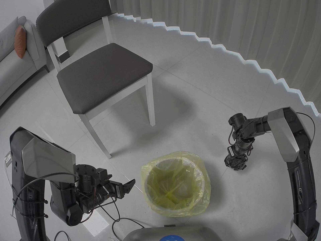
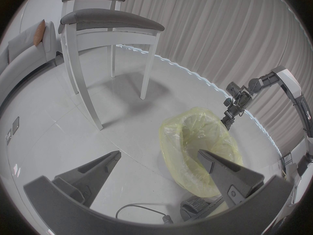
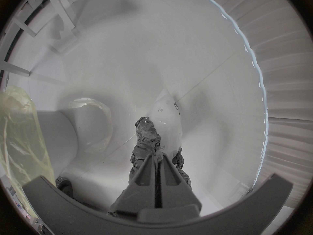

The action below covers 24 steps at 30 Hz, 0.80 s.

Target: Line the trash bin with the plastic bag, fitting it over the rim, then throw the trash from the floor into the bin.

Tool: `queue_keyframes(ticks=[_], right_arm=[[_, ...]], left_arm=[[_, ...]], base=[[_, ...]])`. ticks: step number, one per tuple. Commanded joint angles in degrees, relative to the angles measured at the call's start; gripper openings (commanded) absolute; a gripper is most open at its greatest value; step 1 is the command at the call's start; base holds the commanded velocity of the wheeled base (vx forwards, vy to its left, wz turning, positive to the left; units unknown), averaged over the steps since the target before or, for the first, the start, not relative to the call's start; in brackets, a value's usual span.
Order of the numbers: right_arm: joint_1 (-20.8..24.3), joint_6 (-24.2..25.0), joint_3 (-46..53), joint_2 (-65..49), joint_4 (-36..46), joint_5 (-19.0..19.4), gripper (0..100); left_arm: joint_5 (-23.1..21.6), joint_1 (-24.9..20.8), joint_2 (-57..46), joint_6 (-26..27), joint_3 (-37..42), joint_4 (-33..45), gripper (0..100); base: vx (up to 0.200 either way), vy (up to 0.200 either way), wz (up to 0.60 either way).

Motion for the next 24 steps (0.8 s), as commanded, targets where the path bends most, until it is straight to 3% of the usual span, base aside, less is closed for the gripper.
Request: queue_keyframes(ticks=[1,12,24], right_arm=[[0.1,0.0,3.6,-5.2,-1.5,0.2,0],[0.5,-1.2,16.1,-14.6,-10.4,0.5,0],[0.8,-1.6,23.3,-24.5,-12.5,0.6,0]], left_arm=[[0.2,0.1,-1.8,-0.7,0.5,-0.7,100],[2.1,-0.8,-4.8,-0.8,2.5,-0.7,100],[5.8,-3.0,-6.5,-0.6,4.9,-0.7,100]], base=[[0.000,0.000,0.00],[0.000,0.000,0.00],[0.000,0.000,0.00]])
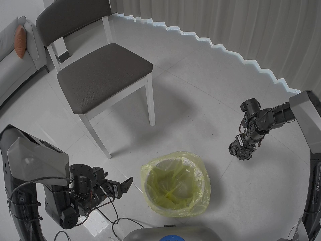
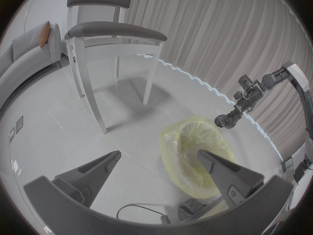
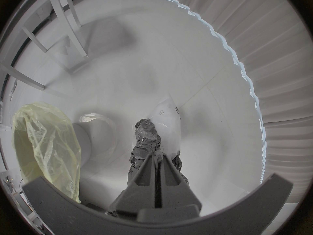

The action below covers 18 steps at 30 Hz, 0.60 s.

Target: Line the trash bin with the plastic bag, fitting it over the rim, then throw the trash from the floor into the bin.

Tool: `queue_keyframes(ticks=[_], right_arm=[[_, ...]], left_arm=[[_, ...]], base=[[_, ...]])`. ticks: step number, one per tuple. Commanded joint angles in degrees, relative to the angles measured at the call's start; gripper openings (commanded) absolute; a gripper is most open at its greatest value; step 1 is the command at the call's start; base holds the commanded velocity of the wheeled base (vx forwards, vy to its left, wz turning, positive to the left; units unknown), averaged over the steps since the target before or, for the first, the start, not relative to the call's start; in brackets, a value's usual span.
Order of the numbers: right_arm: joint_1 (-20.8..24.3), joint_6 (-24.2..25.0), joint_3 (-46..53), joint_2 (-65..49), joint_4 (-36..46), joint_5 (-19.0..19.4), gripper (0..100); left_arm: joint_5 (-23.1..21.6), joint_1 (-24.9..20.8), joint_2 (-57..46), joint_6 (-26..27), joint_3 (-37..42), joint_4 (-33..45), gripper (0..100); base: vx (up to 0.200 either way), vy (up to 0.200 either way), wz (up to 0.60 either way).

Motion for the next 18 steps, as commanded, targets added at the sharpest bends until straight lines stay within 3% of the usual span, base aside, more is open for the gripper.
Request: queue_keyframes(ticks=[1,10,18], right_arm=[[0.3,-0.2,2.3,-5.2,-0.7,0.0,0],[3.7,-0.4,10.1,-15.3,-5.0,0.1,0],[12.9,0.6,16.6,-23.3,-12.0,-0.3,0]], left_arm=[[0.9,-0.9,-1.0,0.0,1.3,-0.6,100],[2.2,-0.9,-7.9,0.2,4.5,-0.6,100],[3.3,-1.9,-11.8,-0.2,5.4,-0.6,100]], base=[[0.000,0.000,0.00],[0.000,0.000,0.00],[0.000,0.000,0.00]])
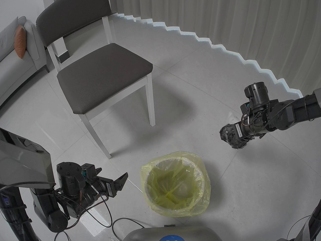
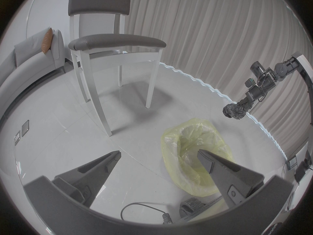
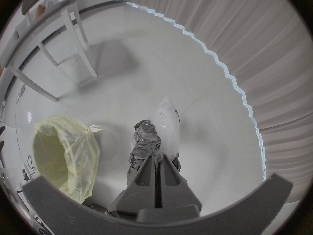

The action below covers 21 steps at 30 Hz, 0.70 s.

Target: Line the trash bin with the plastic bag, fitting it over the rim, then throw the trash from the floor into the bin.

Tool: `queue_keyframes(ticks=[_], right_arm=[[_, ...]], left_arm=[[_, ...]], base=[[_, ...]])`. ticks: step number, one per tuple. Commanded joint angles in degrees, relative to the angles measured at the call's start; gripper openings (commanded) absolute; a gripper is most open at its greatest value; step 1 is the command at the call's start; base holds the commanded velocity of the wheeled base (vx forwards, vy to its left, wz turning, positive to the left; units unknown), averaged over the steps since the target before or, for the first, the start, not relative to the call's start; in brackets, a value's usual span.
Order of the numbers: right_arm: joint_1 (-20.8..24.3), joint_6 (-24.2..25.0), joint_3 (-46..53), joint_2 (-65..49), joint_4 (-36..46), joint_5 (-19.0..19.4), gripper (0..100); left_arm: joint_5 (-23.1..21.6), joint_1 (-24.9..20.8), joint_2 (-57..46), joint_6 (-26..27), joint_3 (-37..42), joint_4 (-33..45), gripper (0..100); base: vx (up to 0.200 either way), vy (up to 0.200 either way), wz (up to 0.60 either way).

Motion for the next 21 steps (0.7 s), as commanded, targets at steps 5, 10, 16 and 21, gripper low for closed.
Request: queue_keyframes(ticks=[5,10,16,21], right_arm=[[9.9,2.7,6.1,-7.4,-7.6,-0.7,0],[12.5,2.6,7.2,-7.4,-10.7,-0.7,0],[15.9,2.3,9.1,-7.4,-13.1,-0.6,0],[18.1,1.9,9.4,-5.5,-16.4,-0.6,0]], left_arm=[[0.3,-1.0,-3.9,-3.2,0.3,-0.6,100],[0.2,-1.0,-5.0,-3.7,-0.6,-0.6,100],[0.2,-0.2,-8.1,-2.5,-0.8,-0.3,100],[0.1,-0.4,-9.2,-2.3,-0.4,-0.6,100]], base=[[0.000,0.000,0.00],[0.000,0.000,0.00],[0.000,0.000,0.00],[0.000,0.000,0.00]])
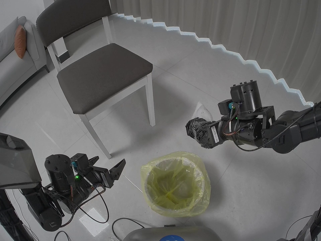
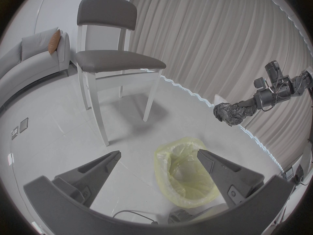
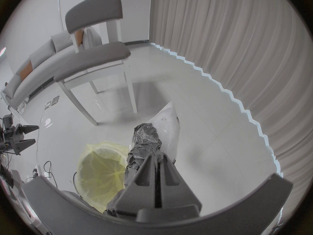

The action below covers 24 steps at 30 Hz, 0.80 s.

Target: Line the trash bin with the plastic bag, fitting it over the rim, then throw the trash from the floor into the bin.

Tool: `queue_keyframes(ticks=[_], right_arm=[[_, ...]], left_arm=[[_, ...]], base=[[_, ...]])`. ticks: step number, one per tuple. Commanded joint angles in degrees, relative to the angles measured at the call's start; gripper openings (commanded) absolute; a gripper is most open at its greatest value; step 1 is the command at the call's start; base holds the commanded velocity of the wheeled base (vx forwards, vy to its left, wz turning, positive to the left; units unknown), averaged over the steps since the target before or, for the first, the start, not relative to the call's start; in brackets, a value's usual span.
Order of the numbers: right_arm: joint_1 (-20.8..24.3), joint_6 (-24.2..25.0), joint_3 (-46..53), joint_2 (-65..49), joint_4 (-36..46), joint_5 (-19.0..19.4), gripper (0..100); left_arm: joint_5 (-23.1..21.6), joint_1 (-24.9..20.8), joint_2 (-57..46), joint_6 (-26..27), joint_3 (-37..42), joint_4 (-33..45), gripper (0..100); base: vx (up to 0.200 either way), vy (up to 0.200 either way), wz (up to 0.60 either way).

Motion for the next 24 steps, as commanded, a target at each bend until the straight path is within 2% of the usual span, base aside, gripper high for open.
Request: queue_keyframes(ticks=[1,11,24], right_arm=[[2.3,-0.4,0.1,2.3,-1.3,0.0,0],[7.6,-0.5,2.0,4.2,-2.5,-0.1,0],[11.5,-0.6,6.4,10.4,-2.5,0.1,0]], left_arm=[[-0.1,-0.4,-1.9,0.1,0.4,-0.6,100],[-0.3,-0.7,-2.1,0.1,0.1,-0.6,100],[-0.4,-1.7,-2.6,0.1,0.4,-0.6,100]], base=[[0.000,0.000,0.00],[0.000,0.000,0.00],[0.000,0.000,0.00]])
